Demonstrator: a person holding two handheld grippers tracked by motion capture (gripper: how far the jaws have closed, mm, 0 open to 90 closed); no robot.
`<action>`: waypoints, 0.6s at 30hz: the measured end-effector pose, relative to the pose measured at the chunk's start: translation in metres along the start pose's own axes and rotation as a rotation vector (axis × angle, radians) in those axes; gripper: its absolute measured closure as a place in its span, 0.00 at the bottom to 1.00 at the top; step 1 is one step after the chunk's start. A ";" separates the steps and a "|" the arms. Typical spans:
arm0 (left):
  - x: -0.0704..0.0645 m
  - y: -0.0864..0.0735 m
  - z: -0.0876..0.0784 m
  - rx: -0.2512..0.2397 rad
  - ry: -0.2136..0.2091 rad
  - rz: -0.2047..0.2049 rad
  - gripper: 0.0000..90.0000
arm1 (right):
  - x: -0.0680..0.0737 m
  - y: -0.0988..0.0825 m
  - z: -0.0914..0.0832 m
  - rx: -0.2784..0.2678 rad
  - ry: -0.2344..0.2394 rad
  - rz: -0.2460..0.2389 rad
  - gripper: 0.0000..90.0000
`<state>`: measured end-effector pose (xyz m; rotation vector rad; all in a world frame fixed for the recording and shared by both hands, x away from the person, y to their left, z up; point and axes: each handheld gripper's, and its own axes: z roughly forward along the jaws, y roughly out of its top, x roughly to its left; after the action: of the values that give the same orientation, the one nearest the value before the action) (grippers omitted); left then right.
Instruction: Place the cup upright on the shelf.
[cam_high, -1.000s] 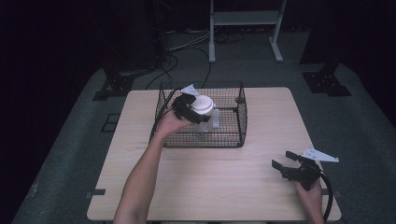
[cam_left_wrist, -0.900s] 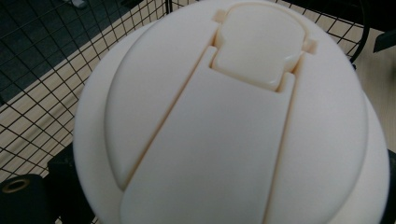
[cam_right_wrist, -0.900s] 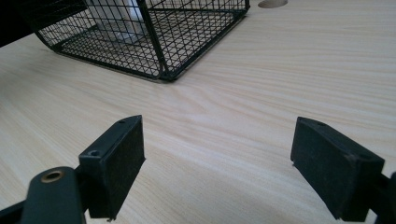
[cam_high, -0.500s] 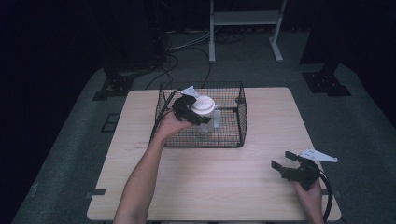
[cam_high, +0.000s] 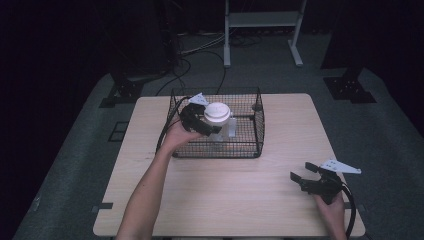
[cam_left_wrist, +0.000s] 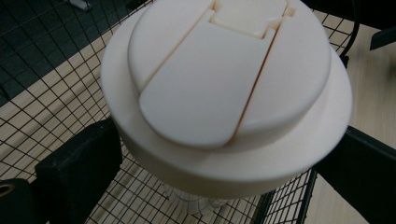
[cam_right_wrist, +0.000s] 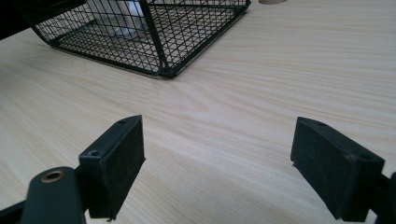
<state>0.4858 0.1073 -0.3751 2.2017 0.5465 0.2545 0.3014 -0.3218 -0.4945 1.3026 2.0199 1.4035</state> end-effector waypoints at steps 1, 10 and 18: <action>0.000 -0.001 -0.001 -0.003 -0.002 -0.009 0.02 | 0.000 0.000 0.000 0.000 0.000 0.000 0.18; 0.001 -0.006 -0.012 -0.004 0.013 -0.007 0.02 | 0.000 0.000 0.000 0.001 0.000 0.000 0.18; 0.001 -0.018 -0.025 0.002 0.033 -0.016 0.02 | 0.001 0.000 0.000 0.003 -0.002 0.000 0.18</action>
<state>0.4721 0.1348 -0.3728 2.1977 0.5826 0.2820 0.3012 -0.3214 -0.4944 1.3051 2.0211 1.3998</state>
